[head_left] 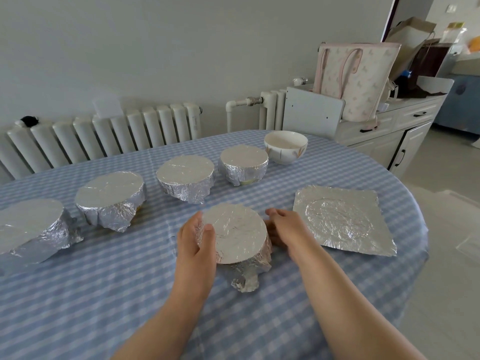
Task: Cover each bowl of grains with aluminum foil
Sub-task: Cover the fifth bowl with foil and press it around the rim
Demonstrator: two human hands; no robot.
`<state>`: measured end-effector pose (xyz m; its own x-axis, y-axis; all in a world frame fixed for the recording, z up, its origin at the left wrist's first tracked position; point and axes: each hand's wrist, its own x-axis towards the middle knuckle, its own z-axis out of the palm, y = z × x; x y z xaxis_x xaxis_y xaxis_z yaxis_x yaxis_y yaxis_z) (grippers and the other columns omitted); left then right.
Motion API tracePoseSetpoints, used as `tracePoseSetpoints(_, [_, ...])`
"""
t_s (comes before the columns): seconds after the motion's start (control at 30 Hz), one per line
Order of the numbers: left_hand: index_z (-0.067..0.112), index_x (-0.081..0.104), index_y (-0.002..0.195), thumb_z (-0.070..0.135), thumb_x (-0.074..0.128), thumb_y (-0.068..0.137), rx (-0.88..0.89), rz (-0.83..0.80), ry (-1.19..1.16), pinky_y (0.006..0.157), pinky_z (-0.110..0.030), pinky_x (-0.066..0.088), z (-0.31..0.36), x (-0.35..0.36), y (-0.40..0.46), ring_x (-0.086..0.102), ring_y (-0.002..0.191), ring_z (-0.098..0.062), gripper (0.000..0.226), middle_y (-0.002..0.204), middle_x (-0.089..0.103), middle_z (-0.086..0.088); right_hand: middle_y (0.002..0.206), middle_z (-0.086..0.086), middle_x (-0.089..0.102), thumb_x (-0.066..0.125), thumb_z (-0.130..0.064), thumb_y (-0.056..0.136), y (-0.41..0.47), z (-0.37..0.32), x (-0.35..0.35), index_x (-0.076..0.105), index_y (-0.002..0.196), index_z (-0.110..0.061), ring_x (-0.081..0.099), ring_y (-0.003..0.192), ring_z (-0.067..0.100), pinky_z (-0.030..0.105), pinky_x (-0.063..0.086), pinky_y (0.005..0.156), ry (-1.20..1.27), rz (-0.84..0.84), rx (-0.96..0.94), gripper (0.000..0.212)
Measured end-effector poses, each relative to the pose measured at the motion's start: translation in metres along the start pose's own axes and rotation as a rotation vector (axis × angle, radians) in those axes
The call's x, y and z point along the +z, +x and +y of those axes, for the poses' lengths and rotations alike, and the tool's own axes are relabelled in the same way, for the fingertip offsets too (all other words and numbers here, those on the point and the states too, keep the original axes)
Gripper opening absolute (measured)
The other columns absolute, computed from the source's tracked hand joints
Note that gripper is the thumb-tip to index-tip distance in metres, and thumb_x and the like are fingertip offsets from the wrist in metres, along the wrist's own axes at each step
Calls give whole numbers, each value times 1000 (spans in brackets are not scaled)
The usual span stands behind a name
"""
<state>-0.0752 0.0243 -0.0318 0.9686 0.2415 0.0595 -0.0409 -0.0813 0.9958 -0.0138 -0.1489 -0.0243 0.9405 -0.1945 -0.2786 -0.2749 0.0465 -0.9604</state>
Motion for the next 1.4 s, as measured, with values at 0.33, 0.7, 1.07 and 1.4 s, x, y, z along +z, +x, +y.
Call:
tracePoseSetpoints(0.33, [48,46,129,65,50,88,329,-104,275,112,-28,31,7,-16,20,31,136,7,46,149,37,19,114,-13,65,38,-30,103,-51,23,14,61,119,-24,59,107,0,10,42,88,-222,63,-449,28])
tracePoseSetpoints(0.7, [42,12,151,83,73,38,247,-596,644,111,-22,19,15,-42,32,14,138,7,135,154,0,29,90,-13,62,52,-31,98,-51,27,17,53,107,-14,61,78,-3,6,42,63,-66,68,-358,19])
tracePoseSetpoints(1.07, [36,19,150,79,75,40,269,-481,577,100,-15,27,13,-38,27,34,124,7,131,144,23,23,87,-2,73,44,-33,101,-44,31,21,67,96,-18,68,81,12,35,54,79,125,56,-204,28])
tracePoseSetpoints(1.4, [39,15,150,82,72,41,277,-502,633,98,-18,29,15,-37,27,34,124,3,130,142,18,26,83,7,75,57,-18,97,-24,24,15,71,86,-15,70,83,26,46,56,81,60,78,-53,18])
